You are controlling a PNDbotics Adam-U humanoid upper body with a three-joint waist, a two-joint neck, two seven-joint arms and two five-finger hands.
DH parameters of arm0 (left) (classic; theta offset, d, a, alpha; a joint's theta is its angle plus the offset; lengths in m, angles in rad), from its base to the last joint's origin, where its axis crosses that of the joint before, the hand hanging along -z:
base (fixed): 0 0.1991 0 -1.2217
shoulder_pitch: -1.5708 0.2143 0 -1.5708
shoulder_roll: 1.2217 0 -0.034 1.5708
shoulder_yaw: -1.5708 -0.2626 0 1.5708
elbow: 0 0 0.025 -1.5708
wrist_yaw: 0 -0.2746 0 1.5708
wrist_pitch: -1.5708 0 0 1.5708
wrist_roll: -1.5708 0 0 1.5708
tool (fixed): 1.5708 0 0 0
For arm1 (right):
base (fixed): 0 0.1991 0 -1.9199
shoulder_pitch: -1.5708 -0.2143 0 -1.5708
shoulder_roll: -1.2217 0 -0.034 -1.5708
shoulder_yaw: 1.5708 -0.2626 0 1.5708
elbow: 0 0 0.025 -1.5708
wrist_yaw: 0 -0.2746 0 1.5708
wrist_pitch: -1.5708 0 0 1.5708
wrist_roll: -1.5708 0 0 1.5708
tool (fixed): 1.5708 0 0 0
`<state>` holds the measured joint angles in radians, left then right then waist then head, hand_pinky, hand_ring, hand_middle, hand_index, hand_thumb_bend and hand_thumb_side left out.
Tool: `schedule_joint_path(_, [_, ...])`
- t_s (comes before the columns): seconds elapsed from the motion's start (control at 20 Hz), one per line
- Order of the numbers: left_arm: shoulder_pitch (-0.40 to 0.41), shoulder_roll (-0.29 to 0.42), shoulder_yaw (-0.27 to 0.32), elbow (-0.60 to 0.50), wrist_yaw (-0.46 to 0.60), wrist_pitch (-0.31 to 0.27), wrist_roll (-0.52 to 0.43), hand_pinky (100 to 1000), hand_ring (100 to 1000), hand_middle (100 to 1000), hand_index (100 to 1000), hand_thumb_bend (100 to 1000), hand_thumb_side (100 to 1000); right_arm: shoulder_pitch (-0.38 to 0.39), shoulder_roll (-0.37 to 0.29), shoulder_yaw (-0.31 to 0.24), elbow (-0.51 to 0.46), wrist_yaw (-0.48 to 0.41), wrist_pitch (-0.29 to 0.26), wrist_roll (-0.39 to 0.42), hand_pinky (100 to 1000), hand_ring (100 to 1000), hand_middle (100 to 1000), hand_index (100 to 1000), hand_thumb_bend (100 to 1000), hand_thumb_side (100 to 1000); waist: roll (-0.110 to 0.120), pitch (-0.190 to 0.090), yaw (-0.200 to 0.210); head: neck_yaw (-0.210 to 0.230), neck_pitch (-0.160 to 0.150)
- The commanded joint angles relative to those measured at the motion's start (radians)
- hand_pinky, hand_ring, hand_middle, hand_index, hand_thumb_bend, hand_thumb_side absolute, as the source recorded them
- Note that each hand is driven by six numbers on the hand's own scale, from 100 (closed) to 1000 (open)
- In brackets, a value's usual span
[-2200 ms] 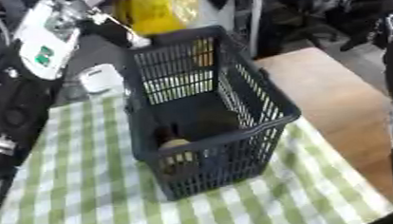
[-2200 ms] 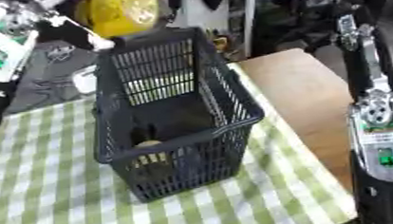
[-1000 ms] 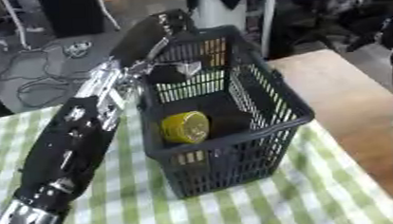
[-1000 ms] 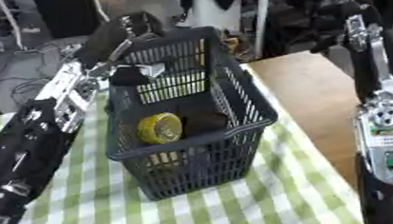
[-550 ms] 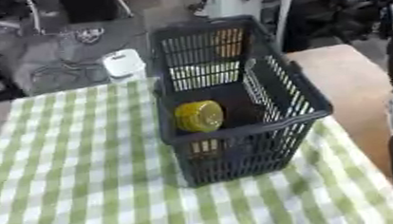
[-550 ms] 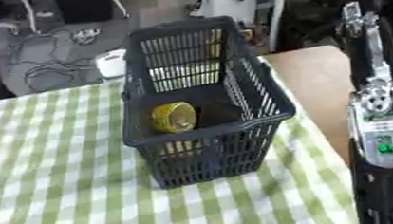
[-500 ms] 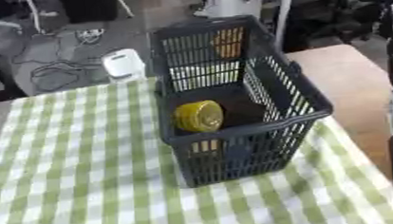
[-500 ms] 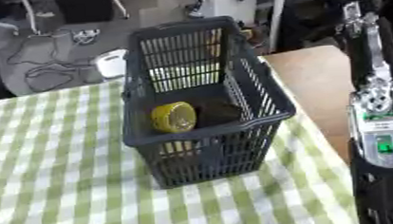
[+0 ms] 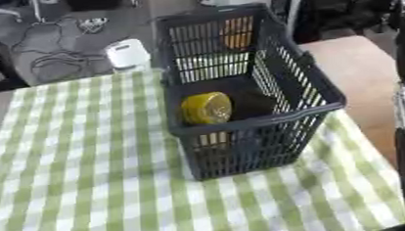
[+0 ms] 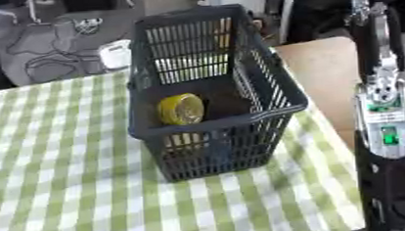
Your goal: Pick up objects on the table and place them in the box.
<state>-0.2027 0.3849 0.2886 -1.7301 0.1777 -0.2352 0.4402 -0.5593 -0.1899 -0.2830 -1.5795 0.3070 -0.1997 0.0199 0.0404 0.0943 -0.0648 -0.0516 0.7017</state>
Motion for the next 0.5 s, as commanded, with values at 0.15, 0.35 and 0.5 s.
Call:
schedule_joint_path(0.15, [-0.011,0.02,0.005,0.002,0.032,-0.013,-0.029,679,762,771,778,359,924,-0.013,-0.015,-0.002,-0.017,0.004,-0.003,-0.002,495,665,719,792,100,581,-0.015,-0.032,-0.001,-0.002,-0.01])
schedule_joint_path(0.35, [-0.01,0.019,0.0,0.001,0.044,-0.013,-0.041,670,748,762,775,351,923,-0.016,-0.018,-0.002,-0.018,0.004,-0.003,-0.002,495,665,719,792,100,578,-0.013,-0.028,-0.006,0.0,-0.01])
schedule_joint_path(0.5, [-0.011,0.014,-0.001,0.002,0.049,-0.009,-0.052,662,727,745,768,343,917,-0.012,-0.017,-0.003,-0.02,0.003,-0.002,-0.003,493,664,718,792,100,583,-0.013,-0.027,-0.007,-0.002,-0.009])
